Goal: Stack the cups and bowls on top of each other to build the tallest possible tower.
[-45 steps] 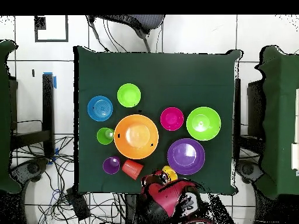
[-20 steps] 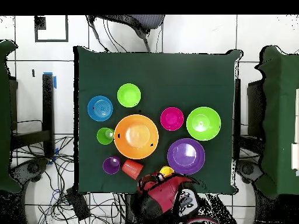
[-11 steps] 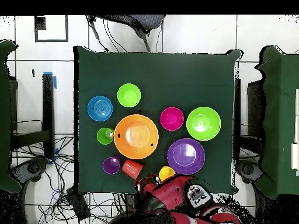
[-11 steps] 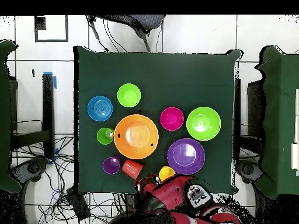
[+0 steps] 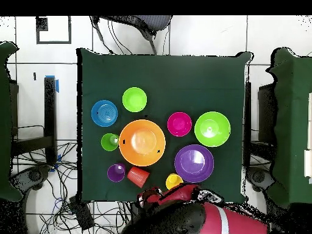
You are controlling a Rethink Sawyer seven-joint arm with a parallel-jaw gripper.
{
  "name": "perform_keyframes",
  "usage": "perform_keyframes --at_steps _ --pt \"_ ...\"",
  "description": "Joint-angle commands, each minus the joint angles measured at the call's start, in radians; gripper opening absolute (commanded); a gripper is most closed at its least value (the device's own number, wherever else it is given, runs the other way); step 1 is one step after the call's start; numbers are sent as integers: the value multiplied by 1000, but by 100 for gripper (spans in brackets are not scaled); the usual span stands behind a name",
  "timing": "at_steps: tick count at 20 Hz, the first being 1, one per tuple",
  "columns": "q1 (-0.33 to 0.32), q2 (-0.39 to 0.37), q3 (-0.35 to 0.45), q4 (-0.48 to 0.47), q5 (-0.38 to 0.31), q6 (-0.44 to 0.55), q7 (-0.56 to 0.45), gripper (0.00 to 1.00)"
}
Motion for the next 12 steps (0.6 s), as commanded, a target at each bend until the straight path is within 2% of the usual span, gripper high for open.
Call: perform_keyframes --at_steps 1,12 --pt "58 99 53 -75 -45 138 -11 0" --pt "94 156 1 -119 -72 64 26 0"
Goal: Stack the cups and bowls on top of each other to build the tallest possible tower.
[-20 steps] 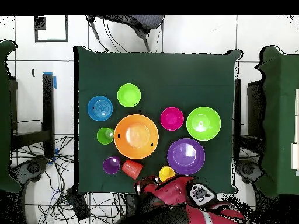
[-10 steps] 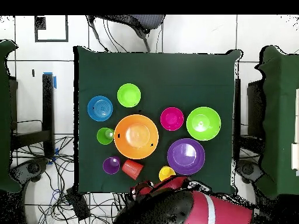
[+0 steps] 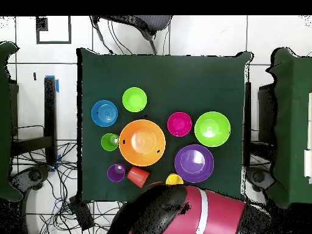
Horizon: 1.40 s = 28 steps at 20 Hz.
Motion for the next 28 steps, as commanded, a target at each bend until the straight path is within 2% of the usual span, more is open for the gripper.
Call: perform_keyframes --at_steps 1,6,7,9,14,17,22,28 --pt "45 69 11 -123 -54 25 30 0" --pt "96 83 -42 -146 -52 -41 52 0" --pt "144 85 -89 -161 -49 -101 64 0" --pt "206 82 -154 -177 -30 -157 72 0" --pt "266 88 -226 -197 4 -224 65 0" --pt "326 111 -293 -216 44 -289 58 0" --pt "350 121 -321 -227 64 -327 58 0" --pt "389 163 -371 -232 139 -458 57 0"
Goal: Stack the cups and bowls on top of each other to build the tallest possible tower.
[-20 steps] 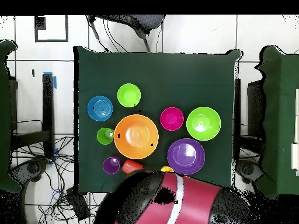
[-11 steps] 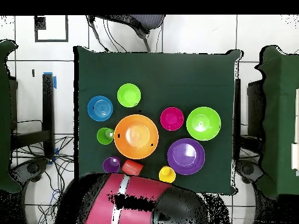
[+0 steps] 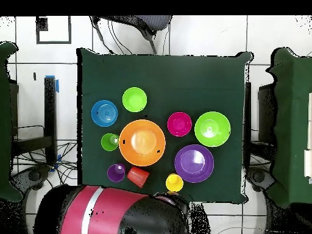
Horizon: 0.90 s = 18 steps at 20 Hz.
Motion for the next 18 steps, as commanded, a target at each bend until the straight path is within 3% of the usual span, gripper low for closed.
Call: perform_keyframes --at_steps 1,11,18 --pt "42 83 -21 -165 126 -165 51 0" --pt "50 137 -34 -175 180 -260 46 0" --pt "6 143 4 -163 154 -361 67 0"
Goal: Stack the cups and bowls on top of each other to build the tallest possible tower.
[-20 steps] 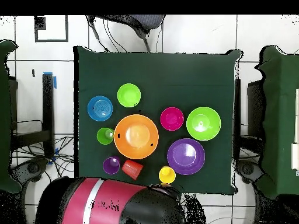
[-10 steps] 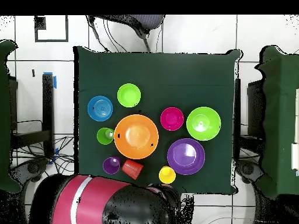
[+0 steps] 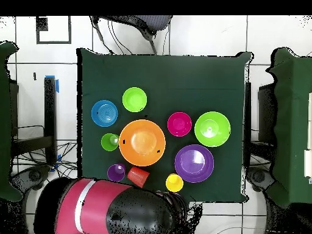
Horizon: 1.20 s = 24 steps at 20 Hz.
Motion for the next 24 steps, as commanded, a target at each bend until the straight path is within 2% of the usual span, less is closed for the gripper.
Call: perform_keyframes --at_steps 1,3,6,11,20,24 --pt "-42 45 106 -133 14 -95 76 0" --pt "-66 42 134 -136 -21 -71 99 0" --pt "-80 48 155 -136 -39 -76 104 0" --pt "-127 60 180 -131 -58 -151 100 0" --pt "-185 74 220 -136 -123 -197 98 0" --pt "-222 72 256 -143 -218 -187 125 0"
